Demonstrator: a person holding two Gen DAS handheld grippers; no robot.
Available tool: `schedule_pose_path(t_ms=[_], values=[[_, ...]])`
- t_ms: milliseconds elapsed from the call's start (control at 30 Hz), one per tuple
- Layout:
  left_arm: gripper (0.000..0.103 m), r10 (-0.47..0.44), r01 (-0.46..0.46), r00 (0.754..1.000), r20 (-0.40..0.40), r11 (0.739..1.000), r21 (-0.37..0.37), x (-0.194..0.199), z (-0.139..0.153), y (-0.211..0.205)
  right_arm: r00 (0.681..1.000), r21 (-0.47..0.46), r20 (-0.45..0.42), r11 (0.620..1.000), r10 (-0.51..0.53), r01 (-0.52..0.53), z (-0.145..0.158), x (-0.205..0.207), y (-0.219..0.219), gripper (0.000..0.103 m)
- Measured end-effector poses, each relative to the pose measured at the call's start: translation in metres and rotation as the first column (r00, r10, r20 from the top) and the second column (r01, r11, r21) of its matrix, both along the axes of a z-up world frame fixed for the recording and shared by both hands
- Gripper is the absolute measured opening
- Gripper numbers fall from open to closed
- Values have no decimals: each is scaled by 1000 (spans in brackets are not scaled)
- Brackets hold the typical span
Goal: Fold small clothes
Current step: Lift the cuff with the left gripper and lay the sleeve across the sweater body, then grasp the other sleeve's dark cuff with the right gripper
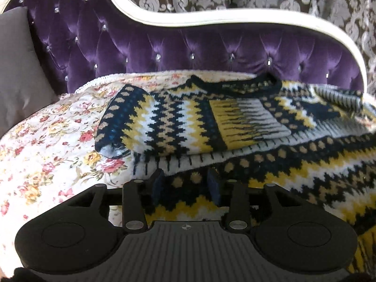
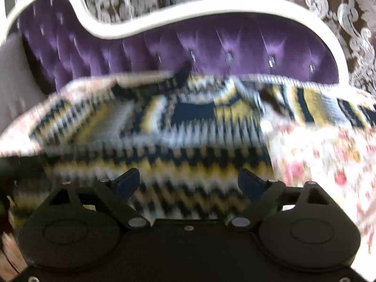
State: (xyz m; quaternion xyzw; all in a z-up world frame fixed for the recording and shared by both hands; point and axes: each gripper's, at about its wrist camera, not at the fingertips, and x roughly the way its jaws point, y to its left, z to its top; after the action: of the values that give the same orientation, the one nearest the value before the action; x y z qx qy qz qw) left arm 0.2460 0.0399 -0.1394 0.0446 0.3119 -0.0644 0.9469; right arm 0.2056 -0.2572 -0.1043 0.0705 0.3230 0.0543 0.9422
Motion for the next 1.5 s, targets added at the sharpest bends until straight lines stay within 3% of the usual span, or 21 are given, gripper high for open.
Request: schedule_pose_path(t_ms=[100, 167, 333, 500, 533, 633, 667, 867, 1000, 1233, 1400, 1500], values=[[42, -1, 1, 1000, 24, 1000, -15, -2, -2, 2, 1000, 51, 18, 998, 25, -26, 9, 28, -1, 88], [42, -7, 7, 1000, 16, 1000, -24, -1, 0, 3, 999, 62, 17, 997, 33, -34, 7, 53, -2, 77], [43, -9, 8, 1000, -6, 996, -85, 0, 2, 11, 996, 116, -83, 993, -25, 35, -16, 106, -9, 75], [45, -6, 5, 1000, -9, 997, -82, 0, 3, 8, 987, 232, -134, 966, -87, 116, -28, 129, -23, 76], [45, -6, 6, 1000, -9, 997, -81, 0, 3, 8, 987, 250, -137, 961, -88, 121, -28, 131, -23, 70], [46, -5, 4, 1000, -10, 996, -85, -1, 4, 8, 985, 314, -161, 942, -66, 114, -29, 139, -24, 18], [46, -4, 3, 1000, -11, 996, -88, -1, 4, 8, 984, 319, -164, 941, -64, 114, -29, 141, -22, 18], [46, -8, 6, 1000, -14, 996, -85, -3, 6, 8, 1000, 145, 14, 989, -11, 9, 17, 145, -4, 18], [46, -5, 4, 1000, -18, 996, -84, -3, 6, 7, 995, 1, 71, 998, -64, 64, 36, 157, -12, 18], [46, -15, 12, 999, -38, 996, -85, -1, 11, 9, 993, -81, -18, 990, -117, 115, 4, 184, -30, 18], [46, 47, -53, 998, -50, 993, -108, 18, 28, 15, 993, -131, -26, 985, -117, 113, -9, 193, -24, 18], [46, 76, -83, 993, -89, 993, -83, 37, 28, 15, 993, -134, -33, 985, -115, 110, -18, 189, -25, 18]])
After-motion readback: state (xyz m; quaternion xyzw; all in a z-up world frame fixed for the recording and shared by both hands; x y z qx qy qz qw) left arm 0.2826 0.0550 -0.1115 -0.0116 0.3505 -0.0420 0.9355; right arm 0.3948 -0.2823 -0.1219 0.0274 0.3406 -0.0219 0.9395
